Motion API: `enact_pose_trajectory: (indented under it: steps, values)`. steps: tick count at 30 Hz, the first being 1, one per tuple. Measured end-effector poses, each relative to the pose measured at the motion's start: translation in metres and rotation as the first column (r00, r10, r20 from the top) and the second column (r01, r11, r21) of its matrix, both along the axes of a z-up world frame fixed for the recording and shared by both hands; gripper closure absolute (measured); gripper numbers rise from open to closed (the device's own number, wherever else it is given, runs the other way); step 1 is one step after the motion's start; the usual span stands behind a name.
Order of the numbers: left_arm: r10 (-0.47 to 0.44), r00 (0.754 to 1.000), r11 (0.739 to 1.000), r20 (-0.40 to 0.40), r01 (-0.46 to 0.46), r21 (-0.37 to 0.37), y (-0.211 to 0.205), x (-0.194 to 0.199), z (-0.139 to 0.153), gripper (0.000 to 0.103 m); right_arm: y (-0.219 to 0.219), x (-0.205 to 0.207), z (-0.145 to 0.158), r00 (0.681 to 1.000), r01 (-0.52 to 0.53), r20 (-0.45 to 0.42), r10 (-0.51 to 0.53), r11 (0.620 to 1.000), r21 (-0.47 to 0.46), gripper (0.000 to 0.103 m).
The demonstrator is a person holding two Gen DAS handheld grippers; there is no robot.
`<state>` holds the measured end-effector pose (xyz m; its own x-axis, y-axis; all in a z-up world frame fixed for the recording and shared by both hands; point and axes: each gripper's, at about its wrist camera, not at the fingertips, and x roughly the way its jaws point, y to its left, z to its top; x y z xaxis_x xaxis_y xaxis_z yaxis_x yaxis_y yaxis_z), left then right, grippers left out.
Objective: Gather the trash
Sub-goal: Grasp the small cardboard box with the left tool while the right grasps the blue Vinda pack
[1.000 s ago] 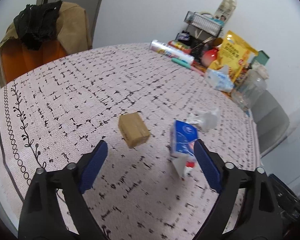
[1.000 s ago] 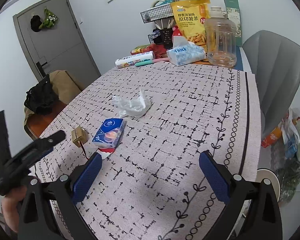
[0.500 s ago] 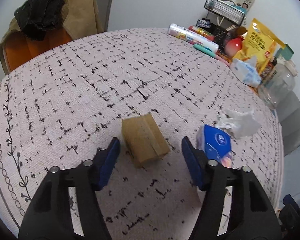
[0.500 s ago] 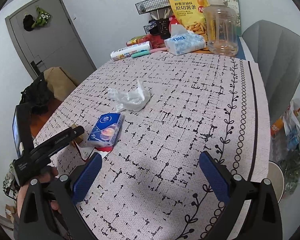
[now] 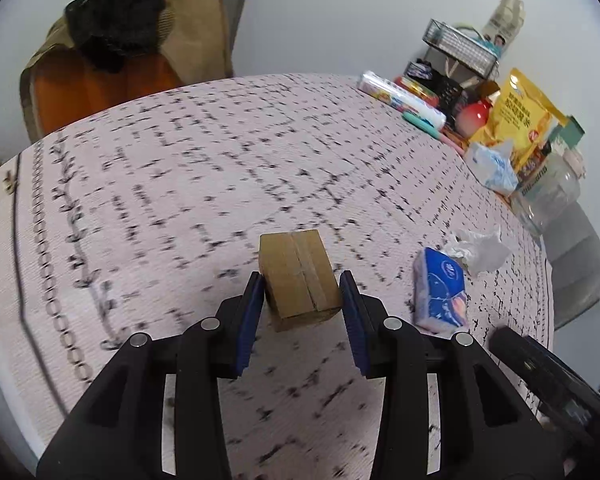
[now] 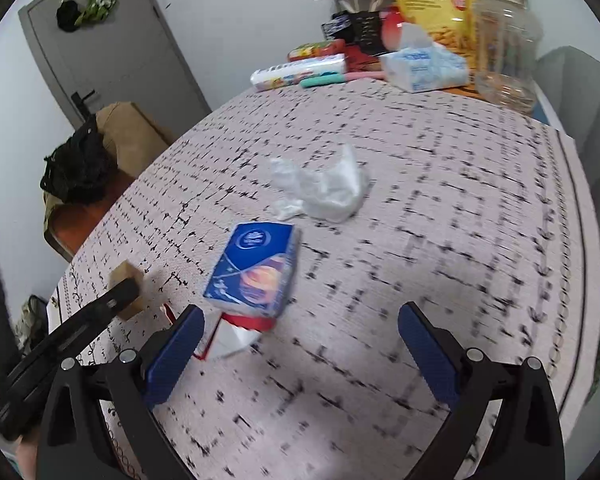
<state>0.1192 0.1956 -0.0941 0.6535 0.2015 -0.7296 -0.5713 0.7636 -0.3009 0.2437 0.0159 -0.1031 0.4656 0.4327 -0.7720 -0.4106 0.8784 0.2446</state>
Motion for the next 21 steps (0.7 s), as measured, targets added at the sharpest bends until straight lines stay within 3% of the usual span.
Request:
enact_pose_trajectory:
  steps: [10, 18, 19, 20, 21]
  values:
    - [0.050, 0.998, 0.999, 0.032, -0.049, -0.024, 0.019, -0.038, 0.002, 0.064, 0.050, 0.033, -0.018, 0.997, -0.022, -0.077, 0.018, 0.998, -0.061, 0.008]
    - [0.052, 0.998, 0.998, 0.044, -0.051, -0.027, 0.020, -0.044, 0.004, 0.064, 0.078, 0.050, -0.029, 0.996, -0.021, -0.094, -0.001, 0.973, -0.232, 0.007]
    - [0.052, 0.998, 0.998, 0.044, -0.050, -0.028, 0.020, -0.045, 0.004, 0.064, 0.080, 0.050, -0.029, 0.996, -0.025, -0.089, 0.004, 0.969, -0.244, 0.011]
    - [0.051, 0.998, 0.998, 0.044, -0.050, -0.028, 0.019, -0.046, 0.004, 0.064, 0.081, 0.050, -0.028, 0.997, -0.025, -0.076, 0.006, 0.967, -0.253, 0.026]
    - [0.051, 0.998, 0.998, 0.045, -0.050, -0.028, 0.019, -0.046, 0.005, 0.064, 0.081, 0.050, -0.025, 0.998, -0.021, -0.060, 0.005, 0.966, -0.259, 0.049]
